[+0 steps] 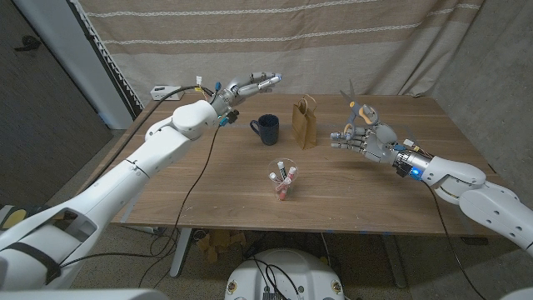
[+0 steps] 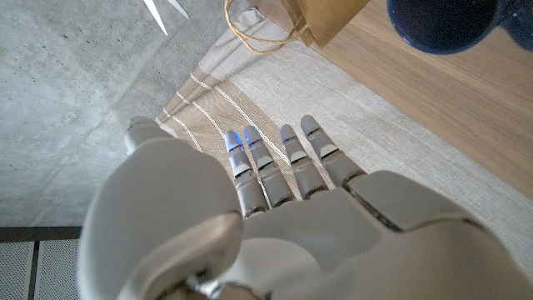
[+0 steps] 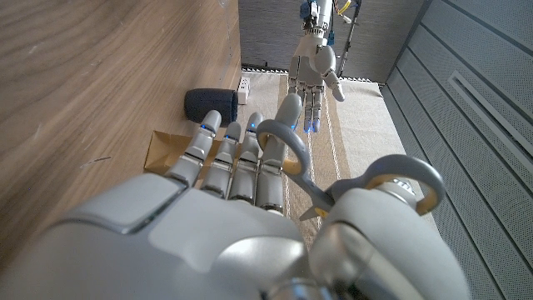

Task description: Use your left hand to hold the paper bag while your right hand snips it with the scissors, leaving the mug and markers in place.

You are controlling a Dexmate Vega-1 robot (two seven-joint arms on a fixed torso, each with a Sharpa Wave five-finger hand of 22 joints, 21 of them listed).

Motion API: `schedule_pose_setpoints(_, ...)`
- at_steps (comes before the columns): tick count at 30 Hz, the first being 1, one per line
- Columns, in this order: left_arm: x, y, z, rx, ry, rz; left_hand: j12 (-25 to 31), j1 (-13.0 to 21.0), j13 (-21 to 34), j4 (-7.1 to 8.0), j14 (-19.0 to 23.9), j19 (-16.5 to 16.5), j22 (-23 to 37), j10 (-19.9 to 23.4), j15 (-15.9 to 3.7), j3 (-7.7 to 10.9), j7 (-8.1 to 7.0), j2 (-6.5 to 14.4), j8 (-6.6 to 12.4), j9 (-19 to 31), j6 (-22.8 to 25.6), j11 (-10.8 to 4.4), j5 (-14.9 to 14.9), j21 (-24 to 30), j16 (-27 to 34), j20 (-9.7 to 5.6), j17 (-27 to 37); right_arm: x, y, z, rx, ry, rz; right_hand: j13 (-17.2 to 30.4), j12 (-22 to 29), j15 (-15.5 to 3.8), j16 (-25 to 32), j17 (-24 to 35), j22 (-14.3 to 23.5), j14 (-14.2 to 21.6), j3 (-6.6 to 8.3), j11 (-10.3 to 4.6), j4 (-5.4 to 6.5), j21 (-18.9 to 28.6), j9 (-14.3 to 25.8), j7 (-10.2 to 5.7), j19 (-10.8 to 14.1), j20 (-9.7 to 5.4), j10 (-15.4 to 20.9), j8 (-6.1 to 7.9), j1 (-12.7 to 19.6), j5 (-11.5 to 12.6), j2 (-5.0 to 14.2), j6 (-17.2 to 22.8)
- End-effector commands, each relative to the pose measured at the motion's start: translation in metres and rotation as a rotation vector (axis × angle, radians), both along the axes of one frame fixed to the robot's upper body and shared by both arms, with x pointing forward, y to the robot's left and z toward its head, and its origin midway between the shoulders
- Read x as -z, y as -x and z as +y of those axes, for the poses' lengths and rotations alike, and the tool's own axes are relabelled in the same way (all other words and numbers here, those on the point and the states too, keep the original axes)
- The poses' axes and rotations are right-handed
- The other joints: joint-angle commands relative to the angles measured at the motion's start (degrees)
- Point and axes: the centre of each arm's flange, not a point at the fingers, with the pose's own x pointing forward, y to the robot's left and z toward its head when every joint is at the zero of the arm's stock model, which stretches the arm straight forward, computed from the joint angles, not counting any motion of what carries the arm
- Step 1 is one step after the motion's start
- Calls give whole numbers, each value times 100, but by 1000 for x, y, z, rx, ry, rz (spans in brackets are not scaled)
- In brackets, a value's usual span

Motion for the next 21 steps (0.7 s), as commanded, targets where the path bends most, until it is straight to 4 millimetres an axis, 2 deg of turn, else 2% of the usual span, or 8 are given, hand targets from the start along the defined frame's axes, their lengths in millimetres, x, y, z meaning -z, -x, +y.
schedule_pose_setpoints(1,-13,2,1,-44,-54,-25,49,148,16,-36,-34,-32,29,-14,-878,68,0,29,47,27,-30,-5,48,-21,33,-340,9,-3,9,2,-17,16,-27,23,-19,5,-9,4,5,31,-216,7,247,-31,24,82,22,26,-18,38,26,-4,72,-17)
schedule_pose_setpoints(21,-19,-2,-11,-116,-176,-95,81,315,15,-107,-174,-106,20,-38,-888,126,-16,84,60,27,-49,4,57,-78,23,-355,5,-4,14,6,-21,23,-32,26,-61,2,-58,2,4,48,-180,20,219,-93,-3,76,46,46,-36,11,90,13,125,-52)
